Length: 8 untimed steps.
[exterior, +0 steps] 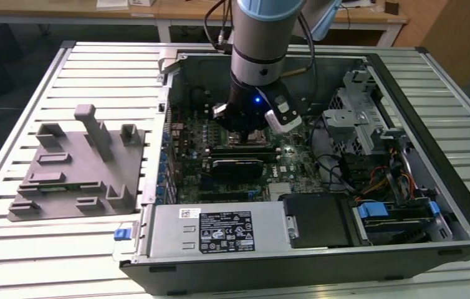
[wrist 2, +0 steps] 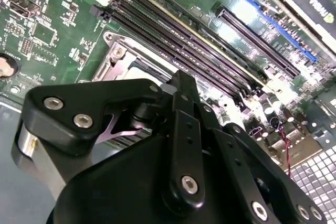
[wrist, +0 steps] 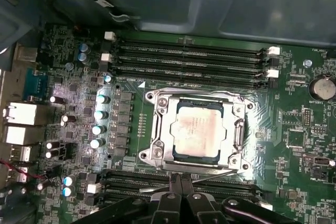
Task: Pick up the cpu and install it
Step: 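Install the second cpu locking lever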
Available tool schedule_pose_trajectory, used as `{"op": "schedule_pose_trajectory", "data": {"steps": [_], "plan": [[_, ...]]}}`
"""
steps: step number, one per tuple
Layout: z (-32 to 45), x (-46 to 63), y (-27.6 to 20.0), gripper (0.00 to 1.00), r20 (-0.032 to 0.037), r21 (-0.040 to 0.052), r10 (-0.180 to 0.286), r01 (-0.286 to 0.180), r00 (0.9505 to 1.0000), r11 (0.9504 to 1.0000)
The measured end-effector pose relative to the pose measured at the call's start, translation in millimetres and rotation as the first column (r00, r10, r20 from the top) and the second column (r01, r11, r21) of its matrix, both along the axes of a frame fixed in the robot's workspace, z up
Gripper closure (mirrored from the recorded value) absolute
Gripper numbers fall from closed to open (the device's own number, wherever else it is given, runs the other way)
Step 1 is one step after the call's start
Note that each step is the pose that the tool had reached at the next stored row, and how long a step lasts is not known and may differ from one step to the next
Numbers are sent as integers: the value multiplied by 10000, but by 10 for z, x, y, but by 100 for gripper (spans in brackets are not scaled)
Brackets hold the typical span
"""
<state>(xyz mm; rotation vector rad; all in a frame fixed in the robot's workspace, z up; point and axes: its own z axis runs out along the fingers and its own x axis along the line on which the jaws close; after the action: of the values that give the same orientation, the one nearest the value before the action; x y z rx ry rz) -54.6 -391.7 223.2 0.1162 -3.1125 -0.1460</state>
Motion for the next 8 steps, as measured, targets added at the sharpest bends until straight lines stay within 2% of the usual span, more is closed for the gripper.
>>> {"op": "schedule_pose_trajectory", "data": {"steps": [4, 8], "plan": [[-8, -26, -33, 89, -1, 33, -1, 1, 10000, 10000], [-17, -67, -47, 89, -1, 93, 0, 0, 10000, 10000]]}}
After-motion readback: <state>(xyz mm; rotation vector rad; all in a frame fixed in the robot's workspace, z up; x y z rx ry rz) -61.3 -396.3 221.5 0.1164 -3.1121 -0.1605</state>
